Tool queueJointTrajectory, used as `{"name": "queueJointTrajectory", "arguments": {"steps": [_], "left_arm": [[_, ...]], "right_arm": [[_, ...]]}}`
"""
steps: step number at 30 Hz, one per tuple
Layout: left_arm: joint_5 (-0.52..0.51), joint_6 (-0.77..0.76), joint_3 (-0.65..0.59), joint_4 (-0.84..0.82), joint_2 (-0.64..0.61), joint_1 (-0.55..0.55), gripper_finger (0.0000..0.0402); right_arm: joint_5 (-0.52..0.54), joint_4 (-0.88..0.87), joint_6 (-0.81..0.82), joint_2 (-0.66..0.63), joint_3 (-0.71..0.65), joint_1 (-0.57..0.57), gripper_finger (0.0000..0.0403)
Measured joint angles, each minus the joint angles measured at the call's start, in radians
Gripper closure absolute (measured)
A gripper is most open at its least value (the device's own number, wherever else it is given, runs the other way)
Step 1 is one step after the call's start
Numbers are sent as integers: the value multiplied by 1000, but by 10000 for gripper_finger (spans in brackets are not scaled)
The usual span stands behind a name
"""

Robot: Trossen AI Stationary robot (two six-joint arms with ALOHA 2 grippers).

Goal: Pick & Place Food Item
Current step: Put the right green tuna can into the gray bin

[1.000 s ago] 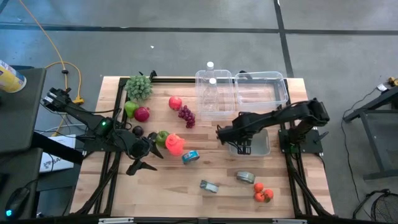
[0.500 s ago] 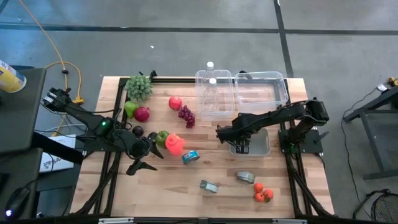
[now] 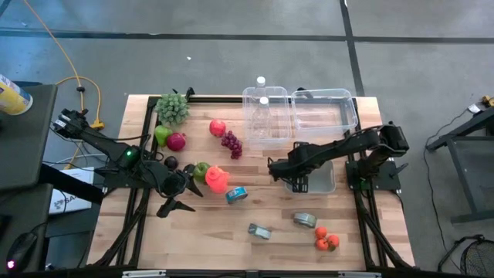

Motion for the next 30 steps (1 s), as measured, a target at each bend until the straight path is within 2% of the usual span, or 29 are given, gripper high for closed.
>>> {"name": "queueJointTrajectory", "arguments": {"steps": [2, 4, 10, 22, 30], "left_arm": [[0, 0, 0, 0, 0, 0, 156], [0, 0, 0, 0, 0, 0, 156], [0, 0, 0, 0, 0, 0, 156], [0, 0, 0, 0, 0, 0, 156], [0, 0, 0, 0, 0, 0, 156]], "right_arm": [[-52, -11, 0, 0, 0, -1, 111], [-59, -12, 0, 0, 0, -8, 96], [85, -49, -3, 0, 0, -5, 72], [123, -55, 21, 0, 123, 80, 72], [95, -59, 187, -8, 198, 205, 75]]}}
